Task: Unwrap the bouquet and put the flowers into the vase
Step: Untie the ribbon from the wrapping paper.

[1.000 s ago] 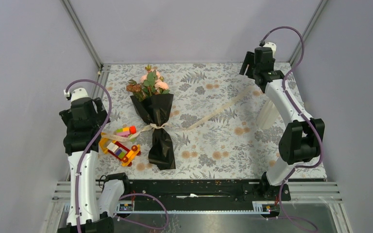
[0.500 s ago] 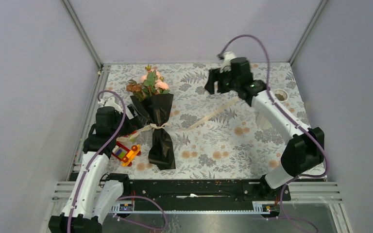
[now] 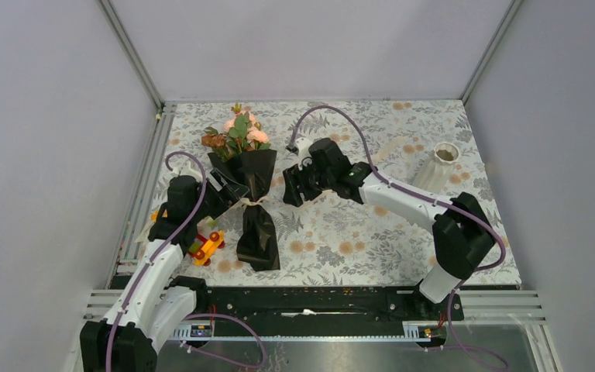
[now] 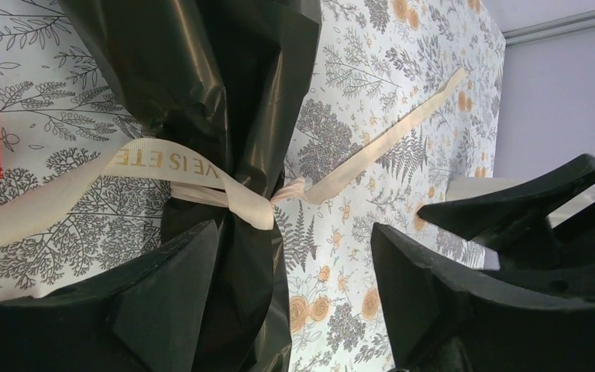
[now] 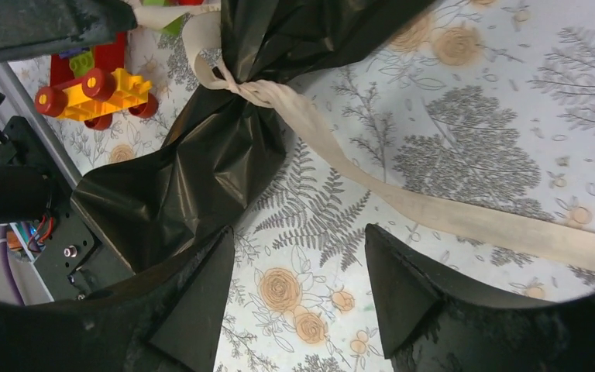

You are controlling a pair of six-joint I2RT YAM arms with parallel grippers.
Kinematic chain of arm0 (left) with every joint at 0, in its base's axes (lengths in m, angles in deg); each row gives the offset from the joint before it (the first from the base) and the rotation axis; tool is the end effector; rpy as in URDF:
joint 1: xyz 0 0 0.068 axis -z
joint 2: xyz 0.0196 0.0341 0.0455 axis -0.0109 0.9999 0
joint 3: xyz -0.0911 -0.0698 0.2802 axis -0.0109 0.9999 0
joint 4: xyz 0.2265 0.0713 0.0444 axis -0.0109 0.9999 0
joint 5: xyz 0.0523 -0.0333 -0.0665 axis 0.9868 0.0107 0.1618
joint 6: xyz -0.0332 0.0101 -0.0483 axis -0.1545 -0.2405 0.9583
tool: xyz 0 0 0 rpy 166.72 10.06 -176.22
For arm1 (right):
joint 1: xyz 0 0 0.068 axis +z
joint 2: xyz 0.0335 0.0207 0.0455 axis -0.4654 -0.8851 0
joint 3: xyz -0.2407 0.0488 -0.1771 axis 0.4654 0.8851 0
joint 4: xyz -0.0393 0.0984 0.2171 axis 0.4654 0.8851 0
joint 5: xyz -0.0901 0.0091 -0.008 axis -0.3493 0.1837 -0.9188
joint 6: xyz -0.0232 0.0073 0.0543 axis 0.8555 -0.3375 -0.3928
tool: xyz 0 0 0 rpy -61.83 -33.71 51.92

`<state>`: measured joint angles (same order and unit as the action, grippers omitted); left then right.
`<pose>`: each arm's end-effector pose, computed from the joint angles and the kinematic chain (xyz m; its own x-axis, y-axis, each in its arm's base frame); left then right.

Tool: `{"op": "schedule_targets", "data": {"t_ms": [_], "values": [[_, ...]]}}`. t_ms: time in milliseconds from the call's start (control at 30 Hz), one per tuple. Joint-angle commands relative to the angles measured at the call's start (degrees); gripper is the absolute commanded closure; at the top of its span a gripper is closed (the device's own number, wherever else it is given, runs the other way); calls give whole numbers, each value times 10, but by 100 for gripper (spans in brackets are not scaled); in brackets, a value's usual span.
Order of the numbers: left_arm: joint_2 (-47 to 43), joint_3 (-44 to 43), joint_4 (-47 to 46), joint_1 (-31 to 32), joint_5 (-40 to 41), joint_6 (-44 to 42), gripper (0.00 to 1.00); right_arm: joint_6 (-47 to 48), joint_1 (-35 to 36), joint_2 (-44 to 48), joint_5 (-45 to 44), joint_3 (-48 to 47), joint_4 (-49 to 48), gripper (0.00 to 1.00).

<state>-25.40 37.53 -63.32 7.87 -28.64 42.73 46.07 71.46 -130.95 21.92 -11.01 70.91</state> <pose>0.1469 -0.0298 0.2657 -0.5861 -0.6256 -0.5148 -0.1125 0.6921 -0.7130 0.2554 0.2612 0.3042 -0.5335 -0.2965 -0.7921 -0.7548 0.5895 0.2877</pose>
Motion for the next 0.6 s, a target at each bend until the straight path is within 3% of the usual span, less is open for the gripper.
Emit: {"op": "schedule_targets", "data": {"t_ms": [0, 267, 567], "values": [[21, 8, -67, 3, -8, 16, 26, -4, 21, -30, 3, -9, -35, 32], [53, 17, -93, 3, 7, 18, 37, 21, 41, -91, -29, -50, -15, 36], [84, 29, -110, 3, 6, 12, 42, 48, 47, -153, -48, -111, 14, 43]]}}
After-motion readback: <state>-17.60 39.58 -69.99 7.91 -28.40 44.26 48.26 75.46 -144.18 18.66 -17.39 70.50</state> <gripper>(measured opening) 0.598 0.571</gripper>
